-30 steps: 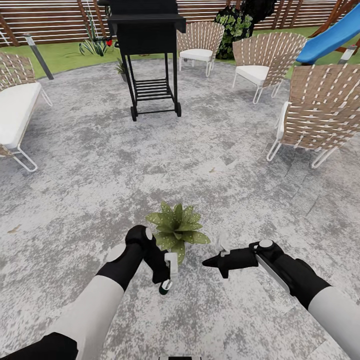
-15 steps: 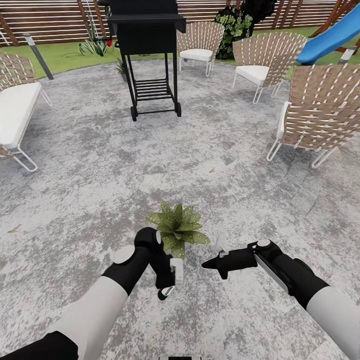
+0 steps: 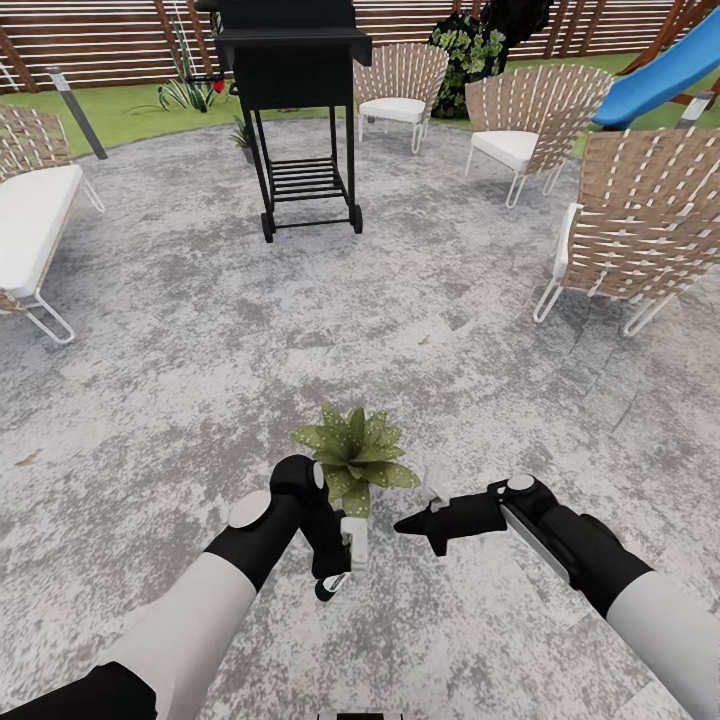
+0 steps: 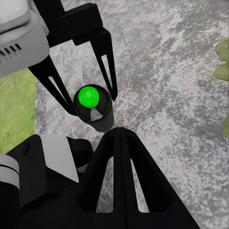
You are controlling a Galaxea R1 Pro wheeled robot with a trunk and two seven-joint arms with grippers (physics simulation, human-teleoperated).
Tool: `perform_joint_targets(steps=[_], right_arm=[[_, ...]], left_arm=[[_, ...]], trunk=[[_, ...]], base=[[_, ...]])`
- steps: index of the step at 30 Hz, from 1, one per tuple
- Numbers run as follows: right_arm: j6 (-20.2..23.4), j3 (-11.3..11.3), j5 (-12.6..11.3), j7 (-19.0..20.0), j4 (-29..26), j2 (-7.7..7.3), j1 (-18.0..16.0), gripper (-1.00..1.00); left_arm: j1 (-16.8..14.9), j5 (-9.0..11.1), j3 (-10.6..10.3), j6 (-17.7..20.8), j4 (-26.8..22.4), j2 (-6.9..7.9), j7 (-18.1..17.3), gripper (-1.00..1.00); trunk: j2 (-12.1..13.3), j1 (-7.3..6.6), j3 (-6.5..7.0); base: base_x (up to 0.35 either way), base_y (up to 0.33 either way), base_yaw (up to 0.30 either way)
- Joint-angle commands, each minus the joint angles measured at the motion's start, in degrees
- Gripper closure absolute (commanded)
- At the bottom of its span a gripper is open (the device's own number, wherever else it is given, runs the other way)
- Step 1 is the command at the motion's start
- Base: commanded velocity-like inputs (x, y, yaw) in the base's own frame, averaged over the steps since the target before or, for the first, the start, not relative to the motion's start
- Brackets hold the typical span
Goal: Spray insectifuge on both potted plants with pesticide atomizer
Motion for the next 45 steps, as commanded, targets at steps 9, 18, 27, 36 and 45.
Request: perform_joint_targets(steps=[9,18,27,36,45], right_arm=[[0.49,0.13,-0.59,-0.09,-0.11,0.55,-0.06,1.0],[0.49,0.13,-0.59,-0.09,-0.12,0.59,-0.06,1.0],[0.49,0.13,-0.6,-0.09,-0.12,2.4,-0.06,1.0],[0.49,0.21,-0.6,-0.09,-0.09,2.44,-0.06,1.0],[0.49,0.21,-0.6,-0.09,-0.11,2.44,-0.06,1.0]], left_arm=[[-0.03,-0.2,-0.45,2.11,-0.09,-0.01,-0.3,1.0],[-0.03,-0.06,-1.42,2.17,-0.16,-0.01,-0.21,1.0],[-0.03,0.21,-1.46,2.17,-0.26,-0.01,-0.06,1.0],[-0.03,0.37,-1.46,2.17,-2.89,-0.01,-0.12,1.0],[-0.03,0.48,-1.63,2.17,-3.16,-0.01,-0.18,1.0]], trunk=[[-0.02,0.0,-0.04],[-0.02,0.0,-0.04],[-0.02,0.0,-0.04],[-0.02,0.0,-0.04],[-0.02,0.0,-0.04]], base=[[0.0,0.0,0.0],[0.0,0.0,0.0],[0.0,0.0,0.0],[0.0,0.0,0.0],[0.0,0.0,0.0]])
